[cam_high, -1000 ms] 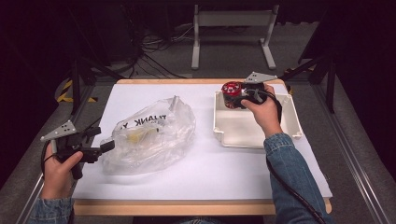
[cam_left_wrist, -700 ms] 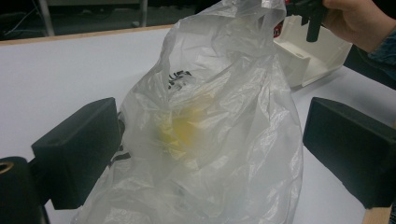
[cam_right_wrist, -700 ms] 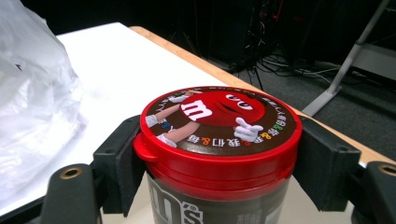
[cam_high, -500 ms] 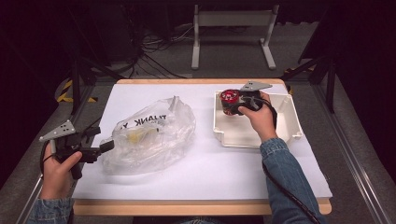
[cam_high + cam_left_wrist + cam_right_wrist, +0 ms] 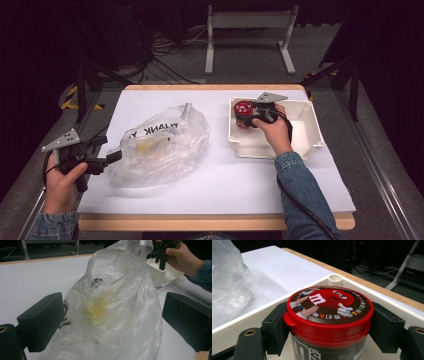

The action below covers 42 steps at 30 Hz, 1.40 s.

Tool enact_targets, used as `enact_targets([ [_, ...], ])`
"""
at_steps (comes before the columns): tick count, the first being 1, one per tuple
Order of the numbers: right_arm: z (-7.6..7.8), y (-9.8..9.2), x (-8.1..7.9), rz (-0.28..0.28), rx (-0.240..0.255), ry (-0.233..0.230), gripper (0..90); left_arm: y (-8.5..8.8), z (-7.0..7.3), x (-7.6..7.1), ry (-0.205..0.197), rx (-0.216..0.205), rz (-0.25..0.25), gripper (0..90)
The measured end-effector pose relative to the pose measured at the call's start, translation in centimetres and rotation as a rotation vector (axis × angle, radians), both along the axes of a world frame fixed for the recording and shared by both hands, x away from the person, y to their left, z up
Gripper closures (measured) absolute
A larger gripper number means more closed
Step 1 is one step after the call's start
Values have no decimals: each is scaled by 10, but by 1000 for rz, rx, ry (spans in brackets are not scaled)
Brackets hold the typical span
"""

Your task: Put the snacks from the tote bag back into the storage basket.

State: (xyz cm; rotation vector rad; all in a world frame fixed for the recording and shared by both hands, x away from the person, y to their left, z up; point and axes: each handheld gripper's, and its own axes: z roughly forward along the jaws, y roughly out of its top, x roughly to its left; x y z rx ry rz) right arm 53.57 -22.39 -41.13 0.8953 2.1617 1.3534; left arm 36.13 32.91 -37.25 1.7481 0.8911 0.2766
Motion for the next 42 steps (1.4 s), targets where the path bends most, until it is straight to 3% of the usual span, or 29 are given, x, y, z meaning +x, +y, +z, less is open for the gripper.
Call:
enact_targets([
  [21,-21,4,-6,5,43,8,248,-1,0,1,-4,6,-5,50],
  [33,-19,7,-11,23,-10,20,237,-5,-4,4,13,12,-7,50],
  [37,-17,8,-10,25,-15,45,185,-5,-4,5,9,28,-12,50],
  [42,-13,9,-11,14,-19,78,84,-5,-6,6,7,18,-11,50],
])
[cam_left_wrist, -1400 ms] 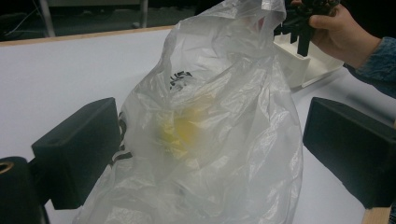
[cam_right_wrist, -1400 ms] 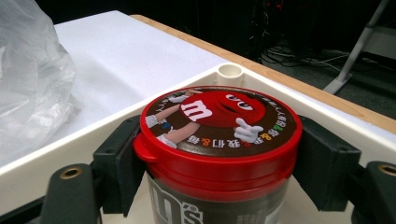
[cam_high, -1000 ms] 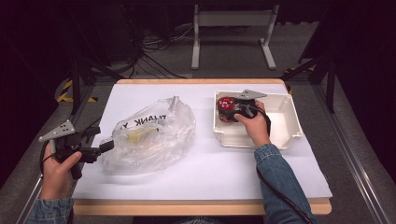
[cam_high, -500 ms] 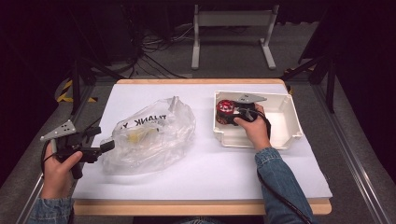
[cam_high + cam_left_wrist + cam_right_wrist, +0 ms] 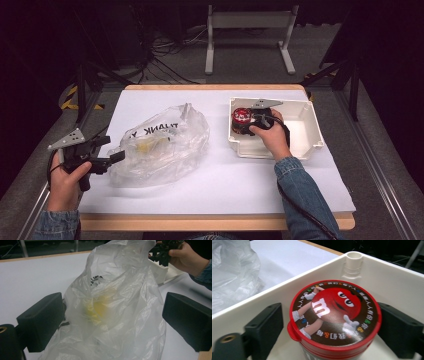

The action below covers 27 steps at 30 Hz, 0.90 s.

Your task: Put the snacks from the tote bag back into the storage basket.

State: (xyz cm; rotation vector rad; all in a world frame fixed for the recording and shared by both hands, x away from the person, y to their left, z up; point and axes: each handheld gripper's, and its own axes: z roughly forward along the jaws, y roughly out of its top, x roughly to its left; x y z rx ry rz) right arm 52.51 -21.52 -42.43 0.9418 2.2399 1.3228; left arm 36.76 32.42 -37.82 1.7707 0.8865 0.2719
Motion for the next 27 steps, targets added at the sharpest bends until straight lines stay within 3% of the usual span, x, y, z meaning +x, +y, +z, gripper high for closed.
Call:
enact_targets([
  [11,41,-19,-26,13,-3,-30,44,-8,-8,1,10,26,-27,51],
  [15,54,-28,-42,1,13,-24,56,-9,-12,-3,-8,-15,-13,58],
  [21,69,-44,-66,-18,62,4,66,-10,-16,-9,-1,-11,-7,61],
  [27,76,-56,-90,-1,57,-2,66,-13,-22,-15,0,-28,36,70],
])
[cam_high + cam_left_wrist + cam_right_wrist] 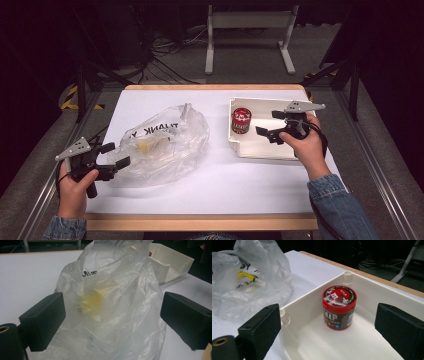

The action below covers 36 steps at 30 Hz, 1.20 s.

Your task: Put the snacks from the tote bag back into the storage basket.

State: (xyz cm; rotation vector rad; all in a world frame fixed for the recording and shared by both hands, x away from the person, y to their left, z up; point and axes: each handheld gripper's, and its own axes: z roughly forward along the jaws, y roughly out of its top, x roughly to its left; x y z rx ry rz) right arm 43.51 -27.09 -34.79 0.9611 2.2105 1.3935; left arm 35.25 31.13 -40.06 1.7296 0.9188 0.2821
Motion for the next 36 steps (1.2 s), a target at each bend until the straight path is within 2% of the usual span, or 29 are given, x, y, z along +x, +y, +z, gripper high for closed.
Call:
enact_targets([
  [7,-1,-12,-24,17,-7,-6,61,-4,-6,-7,20,12,-21,68],
  [18,-19,-35,-60,-4,-20,-54,55,-5,-19,-15,27,38,-35,61],
  [27,-39,-46,-80,-28,12,-69,46,-7,-26,-18,-1,57,-33,54],
  [31,-51,-48,-87,-46,10,-81,41,-7,-28,-17,6,66,-32,53],
  [36,-60,-49,-92,-51,15,-96,36,-8,-30,-17,-8,94,-33,52],
])
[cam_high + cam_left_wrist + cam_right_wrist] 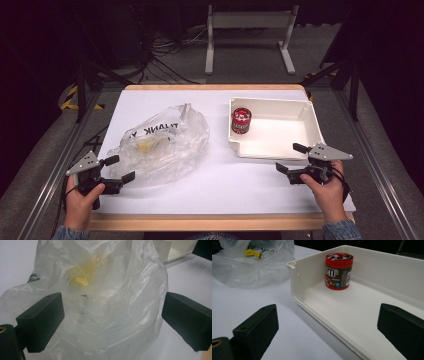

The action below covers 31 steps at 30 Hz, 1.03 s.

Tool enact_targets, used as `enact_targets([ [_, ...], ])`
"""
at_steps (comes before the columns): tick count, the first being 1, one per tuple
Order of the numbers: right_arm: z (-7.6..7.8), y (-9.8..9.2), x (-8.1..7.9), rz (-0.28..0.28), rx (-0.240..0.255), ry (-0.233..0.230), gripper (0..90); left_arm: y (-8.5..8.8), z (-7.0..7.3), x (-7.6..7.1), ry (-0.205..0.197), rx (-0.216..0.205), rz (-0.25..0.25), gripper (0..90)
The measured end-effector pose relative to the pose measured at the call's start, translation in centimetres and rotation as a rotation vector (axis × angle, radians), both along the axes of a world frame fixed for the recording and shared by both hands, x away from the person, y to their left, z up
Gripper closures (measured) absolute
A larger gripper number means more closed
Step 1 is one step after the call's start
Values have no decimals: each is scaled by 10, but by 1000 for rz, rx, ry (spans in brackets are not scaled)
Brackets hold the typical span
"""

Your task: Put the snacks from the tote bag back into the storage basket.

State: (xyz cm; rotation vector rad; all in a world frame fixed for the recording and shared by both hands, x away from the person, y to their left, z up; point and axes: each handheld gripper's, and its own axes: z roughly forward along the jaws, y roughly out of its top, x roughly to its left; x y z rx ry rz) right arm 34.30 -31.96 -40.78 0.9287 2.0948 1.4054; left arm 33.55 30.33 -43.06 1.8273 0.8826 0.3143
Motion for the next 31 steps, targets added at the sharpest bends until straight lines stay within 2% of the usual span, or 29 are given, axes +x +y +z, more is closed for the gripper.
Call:
enact_targets([
  [3,-10,-3,-2,-6,26,-10,28,0,-3,0,5,-9,-7,50],
  [5,-14,-4,-1,-10,29,-10,25,0,-4,1,7,-8,-7,44],
  [6,-21,-2,1,-13,33,-13,15,1,-7,1,12,-4,-14,39],
  [8,-28,1,3,-4,36,-8,15,2,-9,2,16,-2,-16,33],
  [12,-34,6,5,-3,1,0,12,3,-12,3,20,0,-11,32],
  [15,-34,8,6,-4,-13,4,17,4,-14,4,16,1,-5,32],
  [17,-34,7,6,2,-10,3,23,4,-14,5,11,6,-7,32],
  [20,-34,6,6,-19,3,10,15,2,-17,6,13,3,-3,32],
  [25,-35,11,6,-10,-46,16,22,0,-16,6,3,10,-11,31],
  [31,-35,10,8,-10,-37,27,22,0,-16,5,-21,-3,3,29],
])
